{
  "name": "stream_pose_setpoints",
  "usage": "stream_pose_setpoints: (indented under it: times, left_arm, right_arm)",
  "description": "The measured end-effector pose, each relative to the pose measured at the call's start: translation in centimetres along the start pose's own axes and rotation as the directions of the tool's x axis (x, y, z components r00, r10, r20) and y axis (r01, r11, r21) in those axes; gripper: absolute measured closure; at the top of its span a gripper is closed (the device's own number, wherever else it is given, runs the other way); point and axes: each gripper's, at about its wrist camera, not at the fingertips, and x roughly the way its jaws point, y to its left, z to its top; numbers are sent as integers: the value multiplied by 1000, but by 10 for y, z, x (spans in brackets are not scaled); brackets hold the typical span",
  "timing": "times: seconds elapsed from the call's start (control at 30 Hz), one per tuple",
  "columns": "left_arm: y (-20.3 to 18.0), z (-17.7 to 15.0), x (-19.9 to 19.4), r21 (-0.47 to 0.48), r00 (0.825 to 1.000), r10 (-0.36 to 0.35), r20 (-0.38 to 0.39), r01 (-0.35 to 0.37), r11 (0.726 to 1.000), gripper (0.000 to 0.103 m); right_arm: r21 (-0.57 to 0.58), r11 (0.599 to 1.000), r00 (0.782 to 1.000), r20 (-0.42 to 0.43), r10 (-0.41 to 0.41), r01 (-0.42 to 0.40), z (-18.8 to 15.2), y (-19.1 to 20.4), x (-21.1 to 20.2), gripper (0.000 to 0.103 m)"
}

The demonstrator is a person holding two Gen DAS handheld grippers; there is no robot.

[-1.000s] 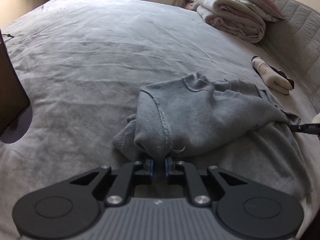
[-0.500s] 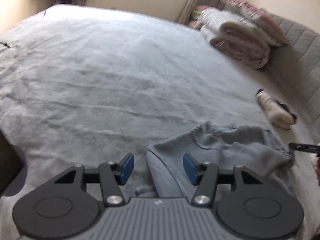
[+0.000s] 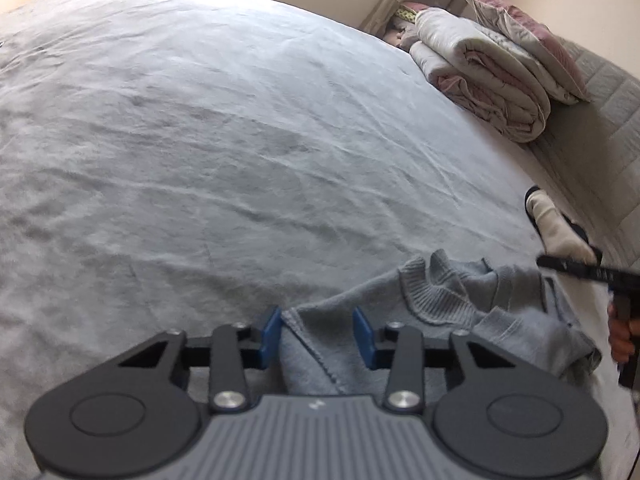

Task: Fold clothes
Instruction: 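Grasp the sweater shoulder edge with both grippers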

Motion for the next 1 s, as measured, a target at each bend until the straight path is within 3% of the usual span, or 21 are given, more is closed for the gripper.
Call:
stream_pose_setpoints:
  times: [0.07, 0.2, 0.67, 1.0]
  left_arm:
    - [-1, -1, 1, 20, 1000, 11, 3, -11, 1000, 76]
    - [3, -4, 1, 14, 1000, 16, 22, -16, 1000, 85]
    - [6, -2, 6, 31, 1000, 6, 13, -7, 1000, 86]
    - [-2, -6, 7, 98, 1000, 28, 14, -29, 995, 87]
  right_arm:
    - [-11, 1000, 1000, -16, 3, -3, 3, 6, 13, 69]
    - [-49, 999, 998, -52, 18, -20, 0, 13, 24, 69]
    - [-191, 971, 984, -133, 119, -143, -12, 36, 22, 67]
    - [-178, 963, 972, -157, 178, -205, -16, 44, 29, 67]
